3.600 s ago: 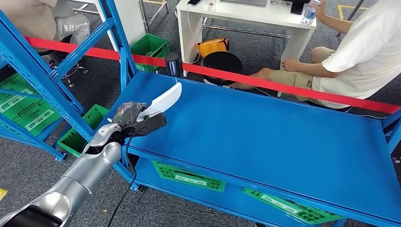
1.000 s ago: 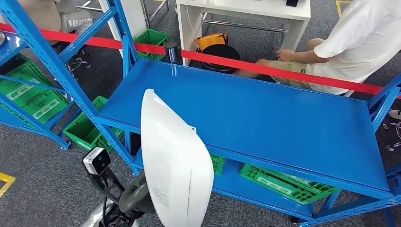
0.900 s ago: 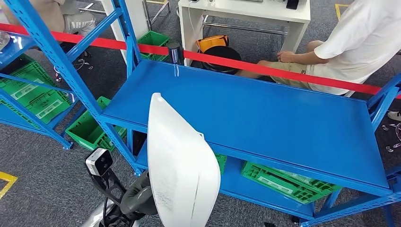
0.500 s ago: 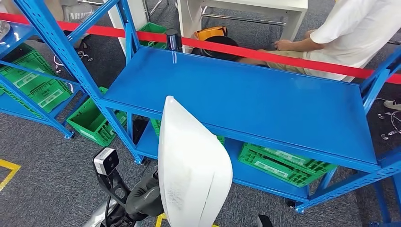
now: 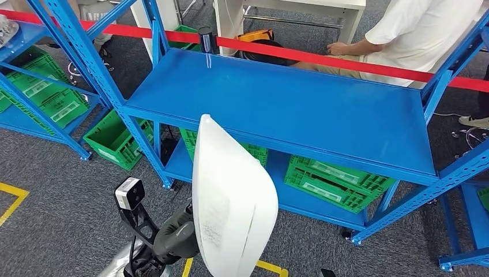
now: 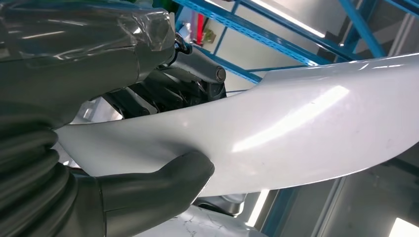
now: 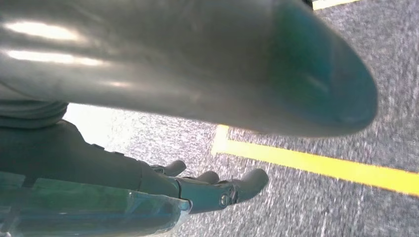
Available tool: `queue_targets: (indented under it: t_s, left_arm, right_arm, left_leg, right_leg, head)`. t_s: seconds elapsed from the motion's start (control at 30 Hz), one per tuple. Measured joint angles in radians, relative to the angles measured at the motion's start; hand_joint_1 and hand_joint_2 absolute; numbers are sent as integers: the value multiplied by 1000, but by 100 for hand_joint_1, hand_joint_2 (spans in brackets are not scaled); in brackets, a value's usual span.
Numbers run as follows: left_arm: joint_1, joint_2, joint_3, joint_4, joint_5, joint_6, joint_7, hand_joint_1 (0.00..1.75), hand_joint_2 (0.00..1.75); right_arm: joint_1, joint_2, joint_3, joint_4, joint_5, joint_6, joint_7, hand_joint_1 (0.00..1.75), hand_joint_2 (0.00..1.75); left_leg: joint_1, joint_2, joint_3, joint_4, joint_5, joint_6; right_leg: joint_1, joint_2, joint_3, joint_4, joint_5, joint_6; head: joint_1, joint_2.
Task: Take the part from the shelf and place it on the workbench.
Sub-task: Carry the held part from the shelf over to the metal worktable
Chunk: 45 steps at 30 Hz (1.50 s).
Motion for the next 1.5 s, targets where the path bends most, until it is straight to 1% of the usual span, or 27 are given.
queue_targets:
  t_s: [0.07, 0.1, 0.17, 0.23, 0.27, 0.33, 0.4, 0.47, 0.5, 0.57, 0.6, 0.67, 0.73, 0.77, 0.83, 0.9, 0.97, 1.0, 1.1, 1.17, 1.23, 1.27, 1.3, 1.37, 1.4, 1.43, 1.5]
  left_arm:
    - [1, 0, 1, -1, -2, 0, -2, 175, 175]
    - [1, 0, 1, -2, -2, 0, -3, 175, 175]
    - [3, -2, 1, -2, -3, 0, -3, 175, 175]
    - [8, -2, 0, -1, -4, 0, -6, 175, 175]
    - [10, -2, 0, 0, -7, 0, -10, 175, 175]
    - [14, -1, 0, 0, -15, 0, -23, 175, 175]
    - [17, 0, 2, -1, -19, 3, -33, 175, 175]
    - [21, 1, 8, -5, -22, 5, -38, 175, 175]
    - [24, 1, 11, -7, -23, 6, -41, 175, 175]
    - [33, 5, 16, -10, -27, 7, -46, 175, 175]
    - [40, 8, 18, -11, -30, 8, -49, 175, 175]
    - [53, 15, 23, -13, -35, 7, -53, 175, 175]
    - [62, 20, 27, -13, -37, 6, -56, 175, 175]
    - [64, 21, 29, -13, -39, 5, -57, 175, 175]
    - [68, 24, 31, -13, -44, 5, -60, 175, 175]
    - [69, 25, 36, -18, -51, 3, -62, 175, 175]
    - [67, 25, 43, -29, -55, 1, -63, 175, 175]
    - [66, 25, 46, -33, -57, 0, -65, 175, 175]
    - [65, 24, 50, -37, -67, 0, -71, 175, 175]
    - [63, 20, 51, -37, -74, 0, -77, 175, 175]
    - [62, 16, 53, -37, -80, 0, -84, 175, 175]
    - [63, 15, 54, -37, -84, 0, -86, 175, 175]
    - [63, 15, 54, -37, -86, 0, -88, 175, 175]
    - [64, 15, 55, -36, -89, -1, -92, 175, 175]
    - [64, 15, 55, -36, -91, -2, -95, 175, 175]
    - [64, 15, 56, -36, -94, -3, -97, 175, 175]
    - [64, 15, 57, -37, -101, -5, -103, 175, 175]
  right_arm:
    - [4, -4, 0, 1, 0, -1, -2, 0, 0]
    - [6, -5, 0, 2, 0, -3, -3, 0, 0]
    - [10, -11, 0, 3, -1, -8, -5, 0, 0]
    - [13, -18, 0, 4, 1, -14, -6, 0, 0]
    - [13, -23, 0, 4, 4, -15, -6, 0, 0]
    - [12, -32, 1, 4, 15, -16, -6, 0, 0]
    - [10, -40, 1, 4, 26, -18, -6, 0, 0]
    - [6, -46, 2, 3, 31, -19, -5, 0, 0]
    - [5, -47, 2, 3, 34, -20, -4, 0, 0]
    - [4, -49, 6, 3, 39, -20, 1, 0, 0]
    - [4, -49, 9, 3, 41, -20, 4, 0, 0]
    - [2, -50, 15, 3, 46, -20, 12, 0, 0]
    - [0, -51, 21, 2, 48, -20, 18, 0, 0]
    - [0, -51, 23, 2, 49, -20, 19, 0, 0]
    - [-1, -52, 26, 1, 51, -21, 22, 0, 0]
    - [-3, -51, 27, -2, 54, -23, 26, 0, 0]
    - [-7, -48, 30, -7, 57, -25, 31, 0, 0]
    - [-8, -47, 33, -10, 59, -27, 32, 0, 0]
    - [-13, -49, 40, -14, 65, -34, 37, 0, 0]
    - [-16, -51, 45, -15, 69, -37, 41, 0, 0]
    - [-20, -53, 46, -17, 73, -38, 46, 0, 0]
    - [-23, -55, 47, -17, 74, -38, 48, 0, 0]
    - [-25, -57, 48, -17, 76, -38, 49, 0, 0]
    - [-30, -60, 50, -17, 80, -38, 52, 0, 0]
    - [-32, -61, 50, -17, 82, -38, 54, 0, 0]
    - [-35, -62, 51, -17, 84, -38, 55, 0, 0]
    - [-43, -63, 51, -17, 86, -37, 56, 0, 0]
  left_leg:
    - [-5, 2, -1, -26, 19, 10]
    - [-5, 4, -7, -37, 36, 16]
    - [0, 8, -27, -53, 68, 22]
    - [0, 8, -60, -51, 92, 23]
    - [0, 9, -79, -48, 104, 20]
    - [5, 10, -119, -35, 125, 12]
    - [10, 11, -164, -8, 139, -1]
    - [10, 11, -198, 24, 150, -13]
    - [9, 11, -207, 32, 157, -18]
    - [14, 11, -215, 34, 170, -28]
    - [16, 10, -219, 40, 159, -33]
    - [21, 8, -237, 101, 73, -44]
    - [22, 6, -254, 220, -30, -53]
    - [22, 6, -255, 274, -51, -54]
    - [21, 5, -220, 300, -23, -46]
    - [14, 2, -123, 199, 15, -23]
    - [4, 0, -20, 54, 1, 1]
    - [-2, 0, 8, 9, -12, 8]
    - [-9, 2, 7, -38, 13, 20]
    - [-5, 5, -13, -60, 48, 29]
    - [-6, 5, -41, -62, 73, 30]
    - [-6, 6, -55, -61, 85, 28]
    - [-5, 6, -70, -60, 97, 25]
    - [-2, 7, -102, -51, 116, 18]
    - [-1, 7, -118, -40, 122, 13]
    - [-1, 7, -134, -26, 124, 9]
    - [-4, 7, -162, 5, 127, 0]
  right_leg:
    - [-5, -1, -8, -5, 13, 12]
    - [-5, -1, -14, 1, 2, 12]
    - [-5, -1, -36, 63, -69, 2]
    - [-6, -1, -63, 181, -147, -1]
    - [-8, -1, -68, 233, -158, 8]
    - [-14, -1, -41, 259, -120, 42]
    - [-23, -1, 44, 162, -90, 67]
    - [-21, 2, 120, 41, -123, 57]
    - [-17, 3, 134, 11, -142, 45]
    - [-14, 2, 123, 6, -140, 21]
    - [-14, 0, 115, 7, -130, 9]
    - [-16, -3, 94, 7, -107, -9]
    - [-13, -4, 69, 8, -82, -16]
    - [-10, -4, 55, 9, -71, -16]
    - [-4, -5, 26, 11, -48, -16]
    - [1, -4, 3, 11, -27, -15]
    - [3, -3, -8, 10, -8, -6]
    - [-1, -3, -12, 8, 2, 1]
    - [-6, -3, -25, 2, 20, 18]
    - [-3, -2, -51, 46, -31, 8]
    - [-4, -1, -82, 153, -112, -1]
    - [-5, -1, -93, 213, -130, 4]
    - [-7, -1, -96, 259, -125, 16]
    - [-13, -1, -63, 264, -70, 47]
    - [-17, -1, -21, 214, -52, 57]
    - [-18, 0, 31, 142, -56, 59]
    - [-17, 2, 106, 23, -99, 43]
  head:
    - [0, 0]
    - [1, 0]
    - [3, 0]
    - [3, 0]
    - [3, 0]
    - [3, 0]
    - [4, 0]
    - [4, 0]
    - [4, 0]
    - [4, 0]
    - [3, 0]
    - [2, 0]
    - [1, 0]
    - [1, 0]
    - [0, 0]
    - [0, 0]
    - [1, 0]
    - [1, 0]
    - [1, 0]
    - [3, 0]
    - [4, 0]
    - [3, 0]
    - [3, 0]
    - [3, 0]
    - [4, 0]
    - [3, 0]
    - [3, 0]
